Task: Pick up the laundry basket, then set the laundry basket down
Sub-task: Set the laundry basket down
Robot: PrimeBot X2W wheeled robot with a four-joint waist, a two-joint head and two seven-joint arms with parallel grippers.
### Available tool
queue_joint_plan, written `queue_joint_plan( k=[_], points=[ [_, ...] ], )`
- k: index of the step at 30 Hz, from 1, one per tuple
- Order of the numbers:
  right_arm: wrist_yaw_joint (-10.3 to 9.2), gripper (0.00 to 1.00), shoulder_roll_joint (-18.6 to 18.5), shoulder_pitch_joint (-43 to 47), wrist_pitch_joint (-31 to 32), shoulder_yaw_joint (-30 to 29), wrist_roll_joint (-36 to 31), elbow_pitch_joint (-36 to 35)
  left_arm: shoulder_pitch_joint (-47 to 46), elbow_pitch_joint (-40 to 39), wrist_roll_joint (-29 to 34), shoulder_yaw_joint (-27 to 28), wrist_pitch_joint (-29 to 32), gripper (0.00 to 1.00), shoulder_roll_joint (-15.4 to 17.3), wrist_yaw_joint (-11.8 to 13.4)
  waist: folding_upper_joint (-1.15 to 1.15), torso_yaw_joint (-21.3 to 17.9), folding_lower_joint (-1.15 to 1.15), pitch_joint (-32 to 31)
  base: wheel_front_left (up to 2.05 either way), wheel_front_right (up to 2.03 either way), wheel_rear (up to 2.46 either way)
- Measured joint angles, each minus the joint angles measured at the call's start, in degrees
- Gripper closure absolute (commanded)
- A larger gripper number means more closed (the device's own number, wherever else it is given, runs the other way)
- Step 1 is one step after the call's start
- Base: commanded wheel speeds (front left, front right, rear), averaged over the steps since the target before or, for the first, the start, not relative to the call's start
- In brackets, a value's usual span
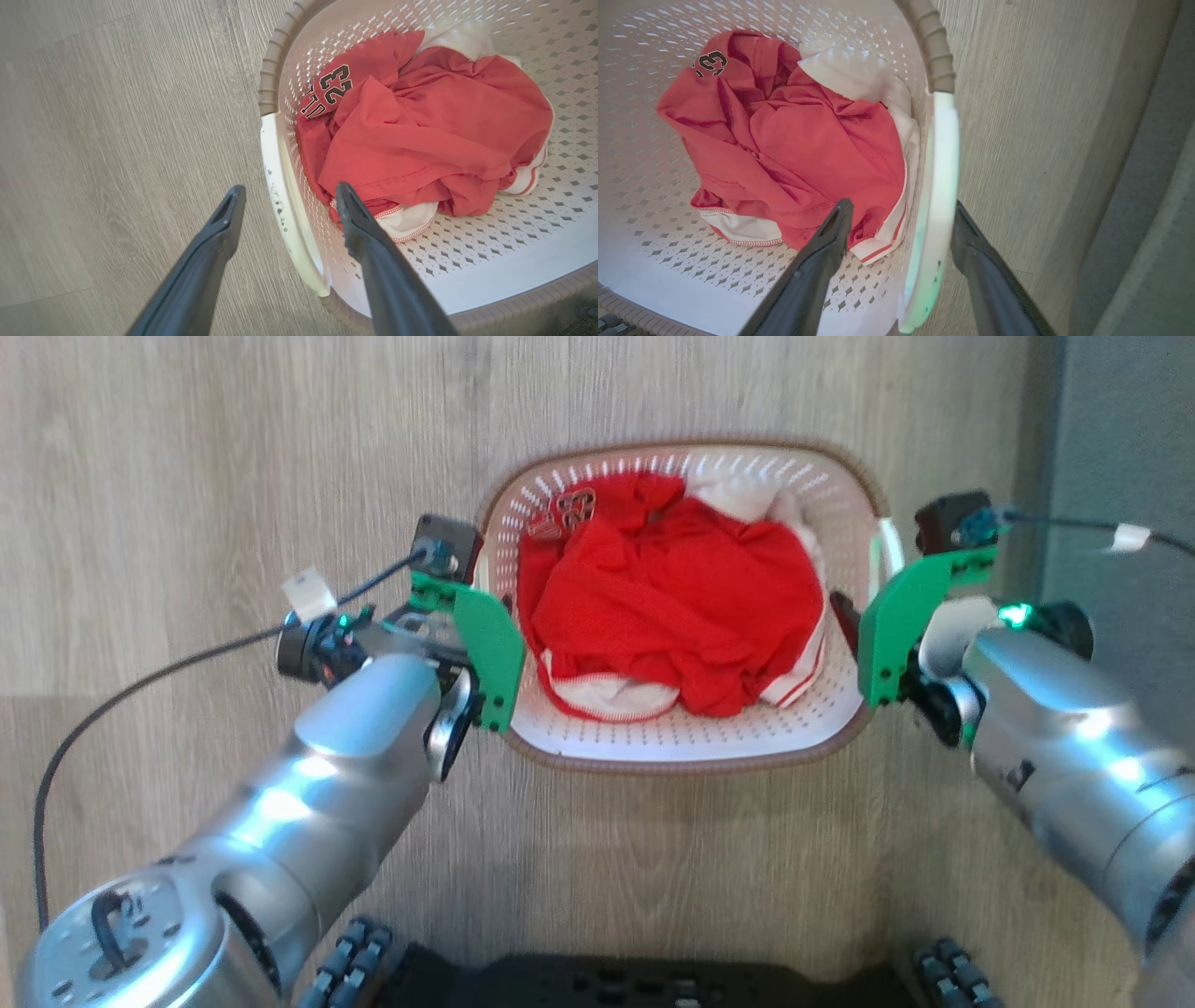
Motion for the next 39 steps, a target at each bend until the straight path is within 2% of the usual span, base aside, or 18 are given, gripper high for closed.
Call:
queue_joint_plan(
  k=[10,17,26,31,34,37,39],
  points=[
    [0.0,0.0,4.7,4.1,2.0,0.1,0.8,3.1,6.8,3.2,0.0,0.0,-1.0,0.0,0.0,-1.3,0.0,-1.5,0.0,-10.2,0.0,0.0,0.0],
    [0.0,0.0,5.2,8.6,2.0,0.2,1.2,4.4,11.2,4.1,-0.1,-0.1,-3.8,0.0,0.0,-2.1,0.0,-2.1,-0.01,-18.7,0.0,0.0,0.0],
    [0.0,0.0,5.8,12.4,-2.9,-0.7,3.6,2.7,14.9,6.5,-0.7,-0.1,-8.8,0.0,0.0,-3.1,0.0,-2.8,-0.01,-27.7,0.0,0.0,0.0],
    [0.0,0.0,5.9,14.2,-9.8,-1.6,3.8,0.1,15.5,7.0,-1.2,0.6,-12.1,0.0,0.0,-3.1,0.0,-3.3,-0.01,-32.9,0.0,0.0,0.0],
    [0.0,0.0,5.8,14.3,-12.3,-2.9,4.0,-1.2,15.6,5.6,-0.6,3.2,-12.5,0.0,0.4,-2.5,0.0,-3.5,-0.01,-35.0,0.0,0.0,0.0],
    [0.0,0.0,5.4,14.4,-13.1,-5.3,3.0,-3.3,15.7,-1.2,2.5,9.4,-12.6,0.0,2.1,-0.2,0.0,-3.6,-0.01,-37.0,0.0,0.0,0.0],
    [0.0,0.0,4.3,14.4,-13.1,-10.3,-0.3,-5.8,16.6,-7.3,6.5,14.4,-12.6,0.0,4.0,1.9,0.0,-3.7,-0.01,-38.4,0.0,0.0,0.0]
  ],
)
